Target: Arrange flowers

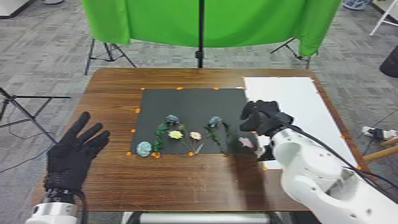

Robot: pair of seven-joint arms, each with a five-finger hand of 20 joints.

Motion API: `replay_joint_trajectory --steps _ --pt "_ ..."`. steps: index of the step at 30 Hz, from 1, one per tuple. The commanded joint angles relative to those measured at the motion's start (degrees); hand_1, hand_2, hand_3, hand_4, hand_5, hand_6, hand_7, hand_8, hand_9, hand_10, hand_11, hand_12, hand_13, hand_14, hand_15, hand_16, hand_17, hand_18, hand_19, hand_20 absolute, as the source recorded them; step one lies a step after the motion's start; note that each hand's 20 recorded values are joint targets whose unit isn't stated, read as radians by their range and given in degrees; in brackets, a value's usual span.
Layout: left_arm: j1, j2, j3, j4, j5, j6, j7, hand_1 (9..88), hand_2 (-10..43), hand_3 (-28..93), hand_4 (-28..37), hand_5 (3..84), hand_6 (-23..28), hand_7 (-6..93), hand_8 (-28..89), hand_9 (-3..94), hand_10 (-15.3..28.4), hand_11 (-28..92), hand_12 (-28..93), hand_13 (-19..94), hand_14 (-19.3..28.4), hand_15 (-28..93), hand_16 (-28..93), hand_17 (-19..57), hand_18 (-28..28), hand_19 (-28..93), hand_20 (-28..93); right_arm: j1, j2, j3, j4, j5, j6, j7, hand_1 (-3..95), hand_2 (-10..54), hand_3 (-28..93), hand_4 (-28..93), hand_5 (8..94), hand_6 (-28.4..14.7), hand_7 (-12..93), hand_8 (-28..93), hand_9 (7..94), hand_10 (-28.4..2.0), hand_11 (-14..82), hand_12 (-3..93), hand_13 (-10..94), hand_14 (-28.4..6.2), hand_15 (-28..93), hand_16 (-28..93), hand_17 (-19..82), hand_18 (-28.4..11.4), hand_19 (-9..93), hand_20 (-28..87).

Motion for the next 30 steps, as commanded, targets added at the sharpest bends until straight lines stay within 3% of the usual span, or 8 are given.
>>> replay_joint_trajectory --steps 1,4,5,8,15,18,22,30 --pt "1.2 -0.47 -0.16 0.29 0.26 -0.35 -0.86 22.0 5.6 80 -27.9 31.2 5.4 11.3 -10 29.6 18.3 18 10 21 27.0 41 -8 -8.9 28.4 58 4 -1.1 0.0 0.7 -1.6 2.4 2.5 0.8 36.3 -9.5 82 -28 62.4 -0.8 15 -13 61.3 -14.2 42.8 18.2 51 -13.6 75 13 13 -21.7 74 44" --pt "0.1 -0.49 0.82 0.65 0.41 -0.95 -0.47 22.1 5.6 80 -28.1 31.2 5.3 11.4 -10 29.6 18.3 18 10 21 27.0 42 -8 -8.9 28.4 58 4 -0.1 0.2 -0.4 -2.0 2.6 0.4 5.2 36.2 -9.5 82 -28 62.7 -0.8 15 -12 61.5 -14.4 42.9 18.0 51 -13.5 75 13 13 -21.7 74 45" --pt "-0.3 -1.06 0.69 0.74 1.02 -1.51 -1.68 22.1 5.7 80 -28.1 31.2 5.4 11.4 -10 29.6 18.3 18 10 21 27.0 42 -8 -8.9 28.4 58 4 -1.2 0.3 0.5 -2.7 2.4 -1.6 6.9 36.3 -9.5 82 -28 63.0 -0.9 15 -12 61.7 -14.4 42.8 17.9 51 -13.5 75 13 13 -21.8 74 45" --pt "-0.1 -1.04 0.54 0.71 1.14 -1.45 -1.78 22.1 5.7 80 -28.1 31.2 5.3 11.4 -10 29.6 18.3 18 10 21 27.0 42 -8 -8.9 28.4 58 4 -4.2 1.0 2.0 -3.8 1.3 -3.3 9.1 38.0 -9.5 82 -28 63.8 -1.6 15 -13 62.1 -15.1 42.4 17.7 52 -14.2 76 13 15 -22.8 76 46" --pt "1.0 -2.09 -0.33 0.43 1.72 -1.71 -2.48 22.2 5.7 79 -28.0 31.1 5.3 11.4 -10 29.6 18.3 18 10 21 27.0 42 -8 -8.9 28.4 58 4 -9.3 4.7 1.0 -5.2 -4.2 6.1 13.6 39.8 -9.5 80 -28 66.5 -2.5 16 -12 64.7 -15.5 43.0 17.8 55 -14.2 76 13 18 -24.1 78 47" --pt "0.9 -2.22 -0.46 0.41 1.78 -1.73 -2.75 22.2 5.7 79 -27.9 31.1 5.3 11.5 -10 29.6 18.3 18 10 21 27.0 42 -8 -8.9 28.4 58 4 -12.5 4.6 4.0 -6.6 -2.5 4.7 13.4 41.2 -9.5 79 -28 69.5 -2.4 18 -12 67.3 -14.6 43.1 18.8 57 -13.7 76 13 19 -24.4 80 47" --pt "0.5 -2.58 -0.38 0.50 2.11 -1.95 -2.91 22.3 5.6 79 -27.9 31.1 5.3 11.5 -11 29.6 18.2 18 10 21 27.1 42 -8 -8.9 28.4 58 4 -13.2 4.6 3.2 -6.5 -3.7 4.4 13.2 47.6 -9.5 72 -28 78.2 -2.5 19 1 75.7 -11.7 37.2 26.3 63 -12.6 76 15 22 -24.7 82 47" --pt "0.1 -3.61 -0.79 0.59 2.79 -2.37 -3.77 22.2 5.6 80 -27.9 31.1 5.2 11.6 -11 29.6 18.3 18 10 21 27.0 42 -8 -8.9 28.4 58 4 -7.0 3.8 -5.1 -2.5 -5.8 6.1 14.2 49.5 -9.5 69 -28 80.6 -2.3 20 2 78.3 -10.9 36.2 28.0 64 -12.0 76 16 24 -24.8 84 47"
